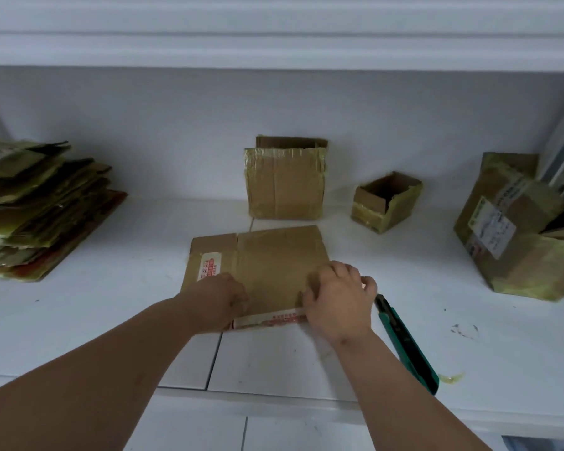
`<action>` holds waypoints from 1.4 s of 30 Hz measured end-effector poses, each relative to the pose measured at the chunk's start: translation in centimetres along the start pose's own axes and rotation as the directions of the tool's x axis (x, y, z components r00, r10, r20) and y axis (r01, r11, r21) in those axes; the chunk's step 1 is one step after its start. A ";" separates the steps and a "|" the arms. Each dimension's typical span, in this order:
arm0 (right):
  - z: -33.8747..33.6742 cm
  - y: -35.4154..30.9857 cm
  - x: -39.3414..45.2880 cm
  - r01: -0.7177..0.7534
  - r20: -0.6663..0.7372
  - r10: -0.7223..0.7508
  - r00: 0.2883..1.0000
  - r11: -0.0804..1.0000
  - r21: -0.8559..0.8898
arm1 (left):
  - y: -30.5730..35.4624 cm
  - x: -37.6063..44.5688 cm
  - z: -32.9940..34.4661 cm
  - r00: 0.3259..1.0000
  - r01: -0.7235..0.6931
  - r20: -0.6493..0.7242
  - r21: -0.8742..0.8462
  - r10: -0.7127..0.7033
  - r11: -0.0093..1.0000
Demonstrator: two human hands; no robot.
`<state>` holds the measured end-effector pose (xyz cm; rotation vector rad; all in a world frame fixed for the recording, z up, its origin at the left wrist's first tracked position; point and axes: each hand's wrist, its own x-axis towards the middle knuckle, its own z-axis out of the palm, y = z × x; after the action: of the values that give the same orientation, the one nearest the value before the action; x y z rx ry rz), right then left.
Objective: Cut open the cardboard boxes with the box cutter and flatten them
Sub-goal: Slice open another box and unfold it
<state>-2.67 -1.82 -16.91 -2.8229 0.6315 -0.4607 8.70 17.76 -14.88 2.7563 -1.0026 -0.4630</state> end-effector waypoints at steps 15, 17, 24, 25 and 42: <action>1.9 -2.2 0.3 0.186 0.398 -0.127 0.909 0.976 -0.115 | -2.2 1.5 2.1 0.984 0.028 -0.179 0.131 -0.005 0.991; 0.9 -2.7 1.5 0.190 0.391 -0.116 0.913 0.970 -0.154 | -2.5 2.1 1.7 0.987 0.013 -0.163 0.121 0.007 0.993; 2.7 -2.6 0.8 0.138 0.430 -0.072 0.900 0.983 -0.123 | -2.1 2.1 3.6 0.988 0.031 -0.151 0.153 -0.007 0.988; 2.5 -2.7 1.3 0.155 0.440 -0.082 0.894 0.979 -0.133 | -2.2 2.3 3.6 0.992 0.019 -0.122 0.159 0.000 0.987; 2.5 -3.1 5.7 0.095 0.475 -0.011 0.880 0.984 -0.153 | -3.5 4.5 1.4 0.999 0.049 -0.011 0.217 -0.047 0.975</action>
<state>4.23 -1.23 -16.96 -2.9479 0.5070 0.2951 13.58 17.41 -18.19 2.9789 -1.0451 -0.3722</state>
